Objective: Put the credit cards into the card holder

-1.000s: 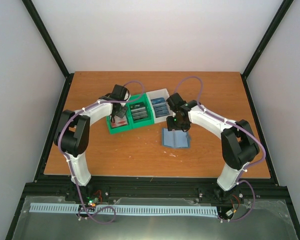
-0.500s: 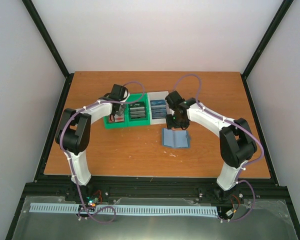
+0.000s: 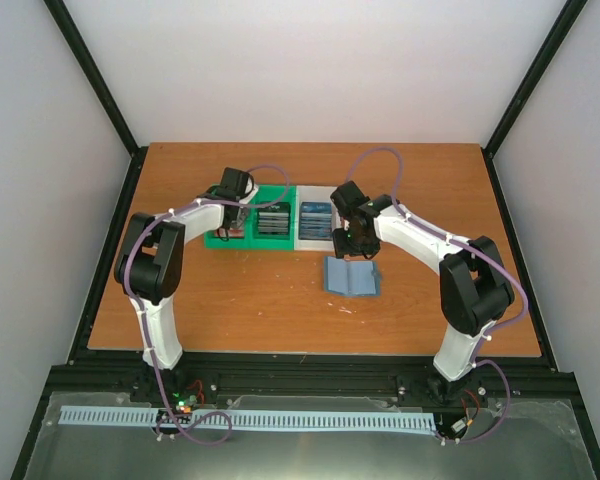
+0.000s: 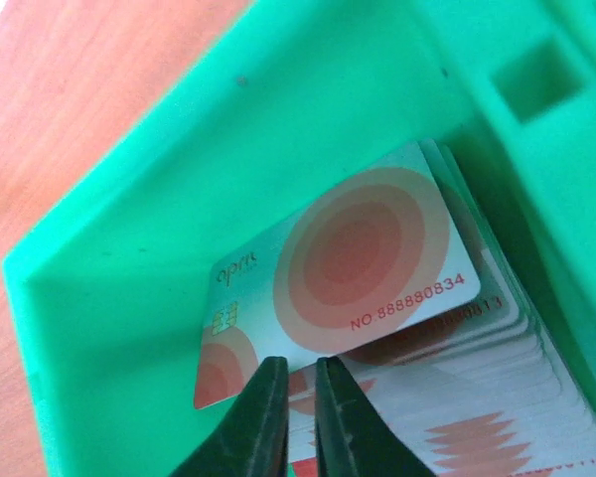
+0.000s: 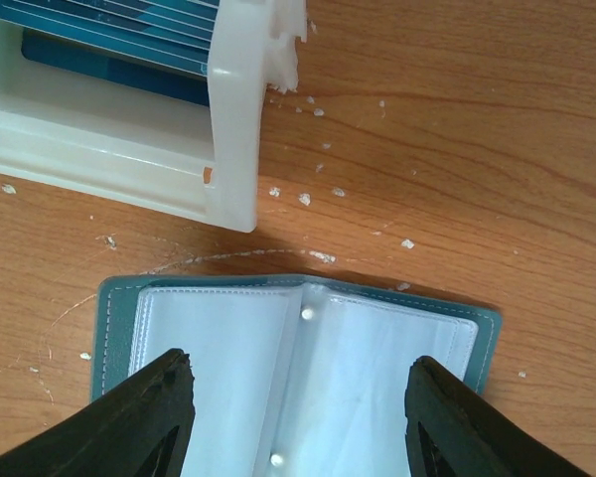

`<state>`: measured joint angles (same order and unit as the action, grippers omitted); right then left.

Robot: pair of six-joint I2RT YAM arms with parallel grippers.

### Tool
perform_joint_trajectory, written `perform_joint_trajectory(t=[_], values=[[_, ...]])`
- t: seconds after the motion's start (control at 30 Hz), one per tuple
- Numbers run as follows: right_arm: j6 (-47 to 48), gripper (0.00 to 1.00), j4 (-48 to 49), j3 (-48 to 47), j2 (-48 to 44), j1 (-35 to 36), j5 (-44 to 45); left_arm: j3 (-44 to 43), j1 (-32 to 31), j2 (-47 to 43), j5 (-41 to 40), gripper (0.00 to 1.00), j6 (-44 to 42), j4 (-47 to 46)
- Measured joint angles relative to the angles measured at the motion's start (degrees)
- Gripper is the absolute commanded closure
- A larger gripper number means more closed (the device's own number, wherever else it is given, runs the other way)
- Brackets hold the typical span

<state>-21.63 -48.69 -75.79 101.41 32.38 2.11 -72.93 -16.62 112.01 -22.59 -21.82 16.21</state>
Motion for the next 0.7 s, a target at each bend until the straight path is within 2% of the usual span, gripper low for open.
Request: perform_joint_trajectory(t=[0.2,0.7], values=[[0.0,0.42,-0.33,-0.59,0.0,0.0,0.28,-1.44,0.09,0.02,-0.37,0.99,-2.58,-2.32],[-0.04,0.42,-1.31,-2.21,0.0,0.0,0.72,-0.46,0.17,-1.53,3.1,0.99,-5.75,-1.22]])
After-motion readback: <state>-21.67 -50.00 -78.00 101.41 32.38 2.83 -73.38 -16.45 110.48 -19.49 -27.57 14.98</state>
